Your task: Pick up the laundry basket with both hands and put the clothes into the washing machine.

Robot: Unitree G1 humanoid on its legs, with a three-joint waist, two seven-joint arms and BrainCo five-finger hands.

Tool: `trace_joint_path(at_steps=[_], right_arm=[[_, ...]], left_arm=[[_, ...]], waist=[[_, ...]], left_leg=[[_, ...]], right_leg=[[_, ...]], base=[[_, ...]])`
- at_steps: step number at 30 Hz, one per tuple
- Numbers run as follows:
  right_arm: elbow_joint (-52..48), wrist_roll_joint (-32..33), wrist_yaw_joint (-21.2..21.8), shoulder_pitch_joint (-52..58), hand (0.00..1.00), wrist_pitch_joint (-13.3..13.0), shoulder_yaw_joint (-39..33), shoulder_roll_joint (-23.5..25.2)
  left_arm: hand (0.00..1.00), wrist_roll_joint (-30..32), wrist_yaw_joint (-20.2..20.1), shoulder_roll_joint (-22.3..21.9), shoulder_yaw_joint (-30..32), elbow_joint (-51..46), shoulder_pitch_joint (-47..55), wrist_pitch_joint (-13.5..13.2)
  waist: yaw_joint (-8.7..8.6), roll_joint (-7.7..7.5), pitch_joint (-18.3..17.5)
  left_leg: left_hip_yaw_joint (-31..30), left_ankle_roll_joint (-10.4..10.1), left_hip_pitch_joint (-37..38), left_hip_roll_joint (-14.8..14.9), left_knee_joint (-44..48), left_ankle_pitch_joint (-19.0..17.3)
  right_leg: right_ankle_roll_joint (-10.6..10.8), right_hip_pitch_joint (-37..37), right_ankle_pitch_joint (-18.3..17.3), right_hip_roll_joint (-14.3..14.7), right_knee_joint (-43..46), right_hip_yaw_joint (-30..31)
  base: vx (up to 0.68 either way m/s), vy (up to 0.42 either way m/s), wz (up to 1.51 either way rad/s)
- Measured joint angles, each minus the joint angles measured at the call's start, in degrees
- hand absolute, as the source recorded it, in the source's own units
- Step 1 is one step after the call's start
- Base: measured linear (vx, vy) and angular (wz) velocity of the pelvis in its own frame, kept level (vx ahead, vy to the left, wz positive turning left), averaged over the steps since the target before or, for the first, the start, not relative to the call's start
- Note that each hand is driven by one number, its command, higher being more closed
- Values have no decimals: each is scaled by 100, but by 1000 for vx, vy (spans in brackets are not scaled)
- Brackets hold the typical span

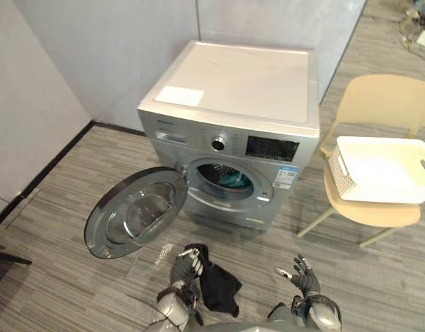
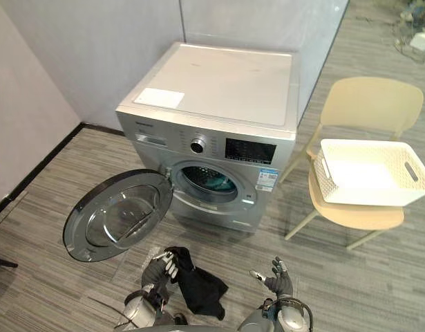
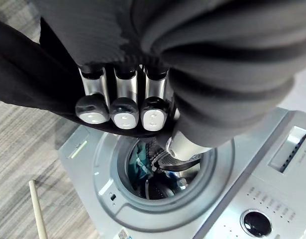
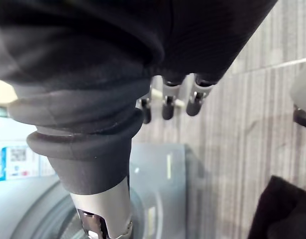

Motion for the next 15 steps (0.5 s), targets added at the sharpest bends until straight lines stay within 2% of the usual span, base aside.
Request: trace_joint_path(at_steps=[2, 4, 5, 6, 7, 9, 10, 11, 13, 14, 15], right_arm=[[17, 65, 3, -36, 0, 2, 328, -90], [14, 225, 2, -123, 0, -16, 655, -176], [5, 293, 6, -235, 0, -33, 885, -214], [-16, 392, 18, -370, 0, -66, 1084, -227], [-14, 458, 19, -455, 0, -73, 1178, -225], [-120, 629, 1, -609, 0, -106, 1403, -230], [-204, 672, 0, -604, 0, -109, 1404, -235], [-310, 748, -17, -607, 0, -130, 1407, -238], [-621, 1104, -158, -594, 0, -196, 1437, -210], [-720, 1177, -198, -587, 0, -203, 1461, -200], [-991, 1368, -241, -545, 0, -227, 1525, -195]], left_arm=[[100, -51, 21, -53, -29, -2, -204, -4], [100, -79, 133, -119, -34, -1, -415, -22], [100, -125, 226, -139, -13, 0, -594, -48], [100, -220, 329, -184, 96, 0, -818, -108], [100, -281, 393, -215, 172, 1, -916, -160], [100, -469, 645, -218, 389, 60, -1331, -371], [100, -497, 681, -215, 411, 101, -1453, -411], [100, -520, 780, -211, 437, 113, -1595, -483], [100, -615, 1069, -207, 541, 111, -1949, -658], [100, -618, 1144, -208, 596, 108, -2029, -689], [100, -619, 1277, -211, 666, 94, -2172, -708]], waist=[[21, -45, 13], [17, -16, 13], [27, -15, 36], [100, 63, 234], [112, 93, 337], [178, 42, 675], [174, 39, 736], [152, 4, 819], [151, -223, 1077], [142, -295, 1166], [122, -358, 1416]], left_leg=[[-62, 24, 45, -72, -80, 119], [-176, 27, -228, 37, 308, 110], [-267, 52, -625, 212, 806, 90], [-346, 133, -946, 472, 1422, -25], [-387, 185, -1108, 606, 1729, -75], [-438, 217, -1556, 857, 2427, -93], [-491, 217, -1632, 899, 2441, -93], [-501, 217, -1710, 909, 2372, -92], [-412, 210, -1663, 858, 1781, -94], [-366, 146, -1595, 840, 1607, -94], [-354, -24, -1537, 898, 1527, -3]], right_leg=[[-13, 43, 8, 1, 3, 150], [-8, 49, 4, 80, -59, 88], [0, -24, -2, 187, -141, 39], [14, -55, -14, 346, -101, 53], [60, -85, -48, 411, -38, 79], [243, -317, -365, 401, 324, 230], [174, -420, -408, 373, 416, 247], [125, -558, -464, 314, 530, 248], [-16, -963, -608, 264, 803, 341], [-38, -1025, -623, 253, 862, 364], [-106, -1060, -662, 287, 941, 398]], base=[[115, 25, 22], [27, -18, 33], [-39, -52, 20], [-69, -49, 10], [-78, -45, -7], [-151, -62, -10], [-190, -76, 0], [-164, -53, 5], [-199, -104, -2], [-207, -172, -9], [-227, -204, -19]])
